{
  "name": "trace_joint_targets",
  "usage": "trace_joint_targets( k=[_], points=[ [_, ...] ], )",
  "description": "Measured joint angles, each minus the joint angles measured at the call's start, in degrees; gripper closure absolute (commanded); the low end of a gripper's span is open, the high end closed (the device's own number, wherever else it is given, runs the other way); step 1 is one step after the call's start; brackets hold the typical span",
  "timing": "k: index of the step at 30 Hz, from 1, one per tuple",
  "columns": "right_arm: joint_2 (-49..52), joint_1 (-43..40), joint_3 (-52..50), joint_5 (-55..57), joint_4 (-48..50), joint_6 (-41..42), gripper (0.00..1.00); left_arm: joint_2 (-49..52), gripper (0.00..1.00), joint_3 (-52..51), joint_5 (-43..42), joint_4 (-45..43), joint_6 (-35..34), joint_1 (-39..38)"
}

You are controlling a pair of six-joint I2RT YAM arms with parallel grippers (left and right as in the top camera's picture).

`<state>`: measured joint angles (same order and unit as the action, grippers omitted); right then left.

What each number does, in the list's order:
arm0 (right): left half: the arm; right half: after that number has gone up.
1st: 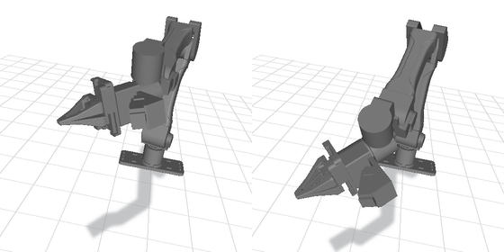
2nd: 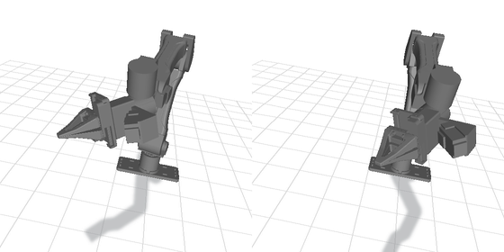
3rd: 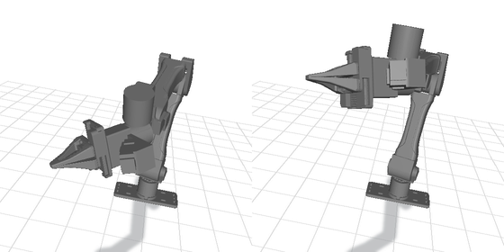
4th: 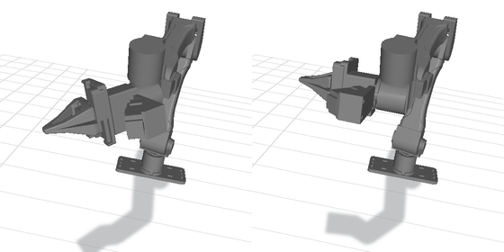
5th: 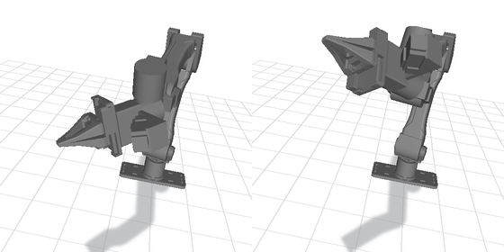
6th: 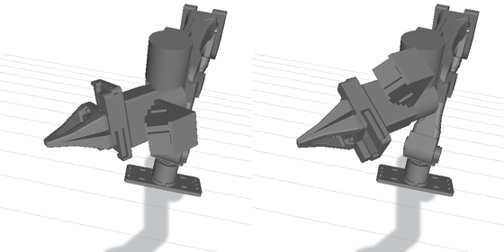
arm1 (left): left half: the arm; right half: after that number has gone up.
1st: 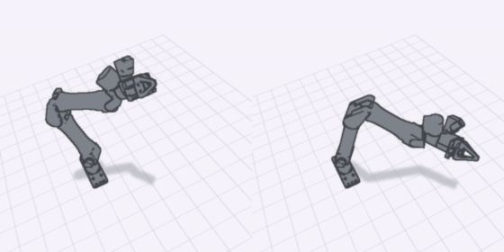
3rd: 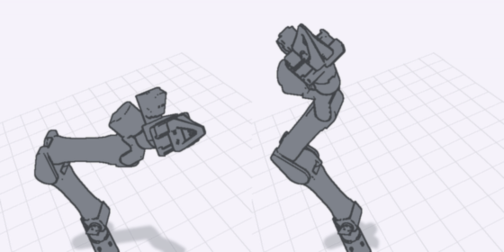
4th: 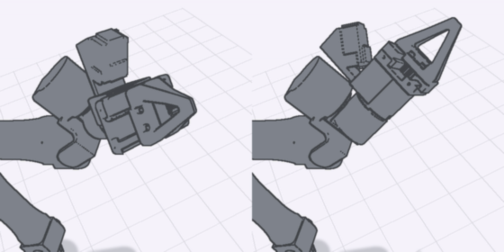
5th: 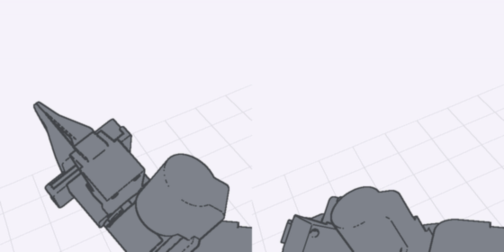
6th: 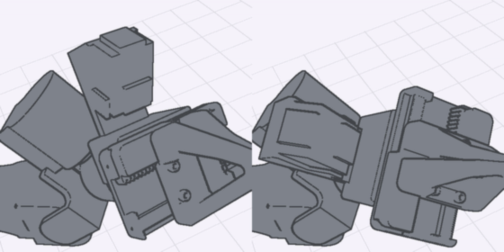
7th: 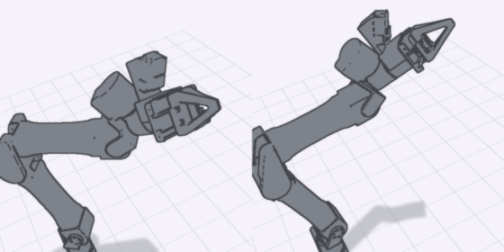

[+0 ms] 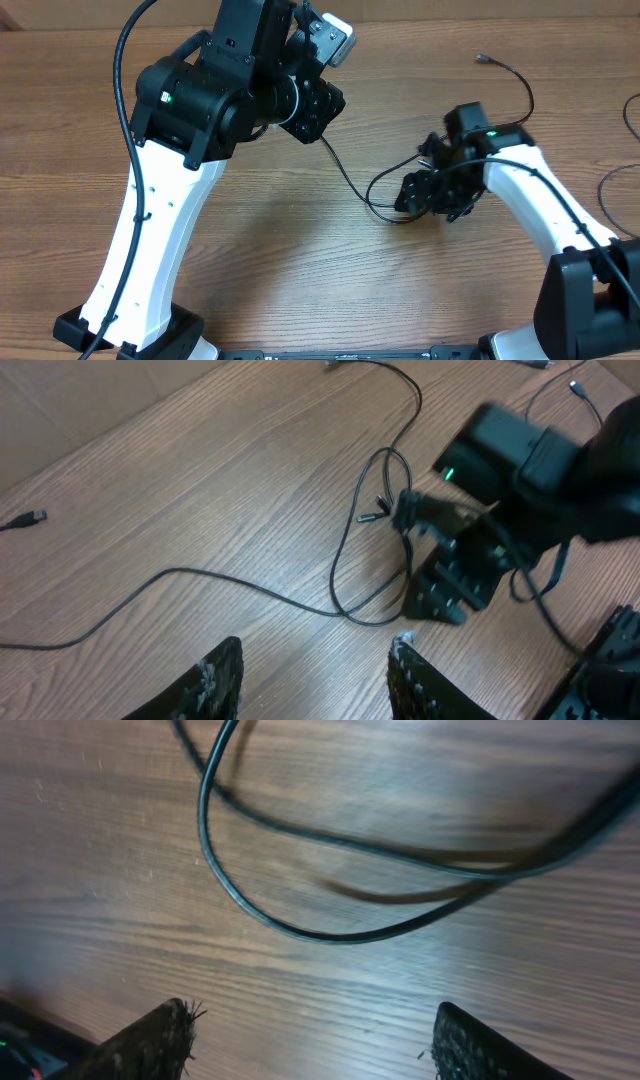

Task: Untangle cables

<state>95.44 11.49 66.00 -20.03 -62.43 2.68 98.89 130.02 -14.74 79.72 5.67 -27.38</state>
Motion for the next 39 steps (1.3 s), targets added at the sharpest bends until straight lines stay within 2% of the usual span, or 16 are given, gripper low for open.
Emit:
trace_joint_targets(
  k=[4, 5, 8, 9, 12, 14, 21, 39],
  points=[
    [0.00, 5.62, -0.48, 2.95, 2.19, 2.67, 0.23, 0.00, 0.53, 0.00, 0.02, 0.02, -0.81, 0.00],
    [0.00, 6.78, -0.48, 3.43, 2.84, 3.26, 0.26, 0.00, 0.53, 0.00, 0.00, 0.02, -0.94, 0.00],
    [0.00, 9.18, -0.48, 4.42, 4.55, 4.24, 0.48, 0.00, 0.52, 0.00, 0.00, 0.07, -1.14, 0.00],
    [0.00, 9.33, -0.48, 4.48, 4.66, 4.92, 0.48, 0.00, 0.52, 0.00, 0.00, 0.07, -1.14, 0.00],
    [0.81, 9.62, -0.48, 5.05, 5.05, 5.51, 0.32, 0.00, 0.51, 0.00, 0.00, 0.22, -1.25, 0.00],
    [2.12, 9.62, -0.48, 5.31, 5.11, 5.81, 0.29, 0.00, 0.51, 0.00, 0.00, 0.55, -1.29, 0.00],
    [6.27, 9.62, -0.50, 5.49, 5.46, 5.92, 0.29, 0.00, 0.50, 0.00, 0.00, 0.66, -1.29, 0.00],
    [6.47, 13.33, -0.55, 5.46, 11.43, 4.74, 0.25, 0.00, 0.49, 0.00, -0.68, 0.68, -1.29, 0.00]
  ],
)
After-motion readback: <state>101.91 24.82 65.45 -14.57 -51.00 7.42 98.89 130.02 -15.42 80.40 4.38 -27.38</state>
